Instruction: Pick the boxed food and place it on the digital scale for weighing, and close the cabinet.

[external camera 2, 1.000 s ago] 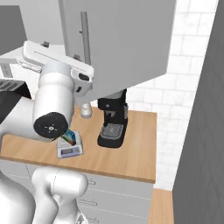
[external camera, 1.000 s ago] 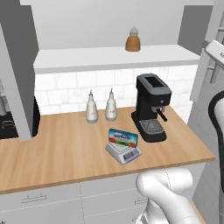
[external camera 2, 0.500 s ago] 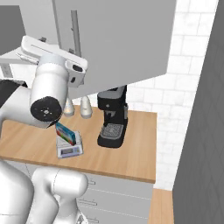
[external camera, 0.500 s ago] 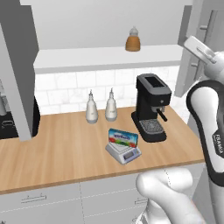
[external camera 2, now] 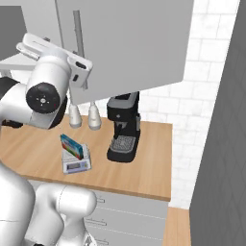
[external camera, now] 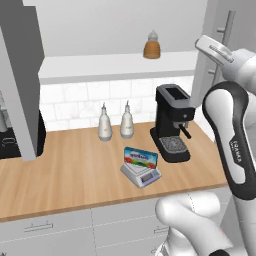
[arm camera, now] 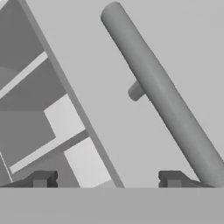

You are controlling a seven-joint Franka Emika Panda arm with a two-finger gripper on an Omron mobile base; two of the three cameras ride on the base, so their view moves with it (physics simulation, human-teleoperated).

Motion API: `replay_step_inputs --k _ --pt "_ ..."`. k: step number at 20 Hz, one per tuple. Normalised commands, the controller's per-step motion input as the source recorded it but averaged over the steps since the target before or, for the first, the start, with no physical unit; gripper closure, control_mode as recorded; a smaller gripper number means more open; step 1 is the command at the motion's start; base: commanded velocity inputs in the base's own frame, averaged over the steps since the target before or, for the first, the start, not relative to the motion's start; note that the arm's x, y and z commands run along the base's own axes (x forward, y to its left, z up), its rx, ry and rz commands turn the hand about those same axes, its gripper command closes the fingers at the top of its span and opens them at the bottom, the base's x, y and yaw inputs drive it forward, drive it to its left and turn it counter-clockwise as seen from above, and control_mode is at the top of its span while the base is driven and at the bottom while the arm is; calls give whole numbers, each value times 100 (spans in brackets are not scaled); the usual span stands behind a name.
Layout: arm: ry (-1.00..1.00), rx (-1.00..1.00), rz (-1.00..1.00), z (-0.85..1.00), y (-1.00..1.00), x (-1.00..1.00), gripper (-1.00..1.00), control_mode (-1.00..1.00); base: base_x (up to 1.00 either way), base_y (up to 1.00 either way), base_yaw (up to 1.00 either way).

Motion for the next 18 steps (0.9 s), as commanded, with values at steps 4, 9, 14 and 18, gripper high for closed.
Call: replay_step_inputs --k 4,9,14,18 --pt "12 -5 0 0 12 38 -100 -100 0 0 0" --pt "5 -4 0 0 14 31 -100 -100 0 0 0" --pt "0 -3 0 0 7 37 -100 -100 0 0 0" --pt "0 -4 0 0 5 45 -100 -100 0 0 0"
